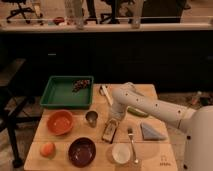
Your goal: Wipe red bowl with eraser
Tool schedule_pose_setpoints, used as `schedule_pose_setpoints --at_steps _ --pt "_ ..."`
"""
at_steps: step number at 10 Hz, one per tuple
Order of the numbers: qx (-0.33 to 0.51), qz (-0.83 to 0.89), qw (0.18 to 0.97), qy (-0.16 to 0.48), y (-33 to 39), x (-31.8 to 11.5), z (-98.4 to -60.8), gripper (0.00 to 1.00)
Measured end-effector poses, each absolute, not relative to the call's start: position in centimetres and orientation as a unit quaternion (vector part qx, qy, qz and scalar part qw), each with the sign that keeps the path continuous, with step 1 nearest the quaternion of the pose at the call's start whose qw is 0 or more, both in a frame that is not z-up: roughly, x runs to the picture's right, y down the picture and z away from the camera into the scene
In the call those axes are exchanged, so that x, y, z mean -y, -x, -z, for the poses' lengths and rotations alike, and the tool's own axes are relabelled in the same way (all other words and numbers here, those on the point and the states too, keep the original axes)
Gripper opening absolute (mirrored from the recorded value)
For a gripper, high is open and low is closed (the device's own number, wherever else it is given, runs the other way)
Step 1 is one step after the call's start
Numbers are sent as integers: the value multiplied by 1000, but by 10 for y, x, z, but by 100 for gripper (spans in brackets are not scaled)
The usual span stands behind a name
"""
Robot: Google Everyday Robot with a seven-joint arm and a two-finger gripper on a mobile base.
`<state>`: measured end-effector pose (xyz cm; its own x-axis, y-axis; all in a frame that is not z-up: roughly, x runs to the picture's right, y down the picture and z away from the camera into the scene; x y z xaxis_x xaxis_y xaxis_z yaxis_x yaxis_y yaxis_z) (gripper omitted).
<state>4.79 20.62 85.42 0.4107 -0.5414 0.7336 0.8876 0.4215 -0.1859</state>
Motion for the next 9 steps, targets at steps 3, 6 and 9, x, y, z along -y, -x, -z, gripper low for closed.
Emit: schedule_pose_setpoints --at_steps 3,6,9 --pt "291 450 794 287 -52 -204 -853 2" --pt "283 437 807 280 -63 -196 -847 0" --pt "276 419 821 271 -76 -186 -841 0"
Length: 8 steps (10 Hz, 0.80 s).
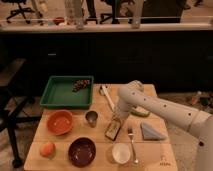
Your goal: Wipe red bowl with eraser
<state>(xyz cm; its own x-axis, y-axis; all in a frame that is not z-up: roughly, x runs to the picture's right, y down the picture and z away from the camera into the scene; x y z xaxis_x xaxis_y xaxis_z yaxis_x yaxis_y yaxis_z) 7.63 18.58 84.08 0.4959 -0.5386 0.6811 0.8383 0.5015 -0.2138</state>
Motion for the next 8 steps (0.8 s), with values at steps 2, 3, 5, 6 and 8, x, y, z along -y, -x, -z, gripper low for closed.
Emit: schedule_pose_setpoints --at_steps 2,3,5,6,8 --pt "266 405 832 271 -81 -175 -835 0" --pt "261 399 836 273 -82 -171 -832 0" --pt "239 380 846 289 -89 -158 -817 0" --pt "234 378 848 288 -89 -154 -814 0" --pt "209 378 856 283 -86 -148 -803 0"
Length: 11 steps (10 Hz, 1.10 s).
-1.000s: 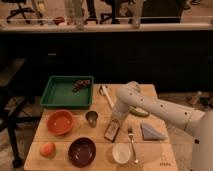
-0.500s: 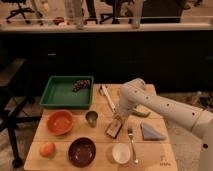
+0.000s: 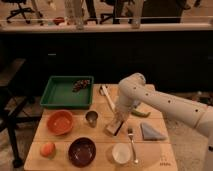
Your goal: Wipe red bowl with eraser
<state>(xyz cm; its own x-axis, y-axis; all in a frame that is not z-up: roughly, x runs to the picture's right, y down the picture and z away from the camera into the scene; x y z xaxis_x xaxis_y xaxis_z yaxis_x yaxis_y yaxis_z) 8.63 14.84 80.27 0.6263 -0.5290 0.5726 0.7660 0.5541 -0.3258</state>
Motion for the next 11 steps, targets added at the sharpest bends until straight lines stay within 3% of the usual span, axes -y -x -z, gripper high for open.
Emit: schedule_pose_setpoints --at_steps 5,11 --pt "201 337 883 257 -66 -133 -765 0" --pt "203 337 884 254 -62 -132 -763 0"
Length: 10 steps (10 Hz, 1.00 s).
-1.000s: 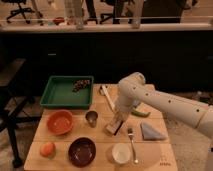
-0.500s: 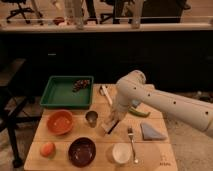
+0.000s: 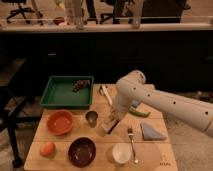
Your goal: Wipe red bowl with eraser
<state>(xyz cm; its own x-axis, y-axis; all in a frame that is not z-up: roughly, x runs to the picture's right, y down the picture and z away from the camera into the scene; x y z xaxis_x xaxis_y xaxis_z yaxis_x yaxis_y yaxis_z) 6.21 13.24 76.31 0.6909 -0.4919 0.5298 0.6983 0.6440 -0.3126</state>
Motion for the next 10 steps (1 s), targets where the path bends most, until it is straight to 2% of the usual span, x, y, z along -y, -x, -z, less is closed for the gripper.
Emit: schedule_pose_setpoints --at_steps 4,10 --pt "198 323 889 258 -39 -115 -769 0" --pt "186 313 891 270 45 -72 -790 0"
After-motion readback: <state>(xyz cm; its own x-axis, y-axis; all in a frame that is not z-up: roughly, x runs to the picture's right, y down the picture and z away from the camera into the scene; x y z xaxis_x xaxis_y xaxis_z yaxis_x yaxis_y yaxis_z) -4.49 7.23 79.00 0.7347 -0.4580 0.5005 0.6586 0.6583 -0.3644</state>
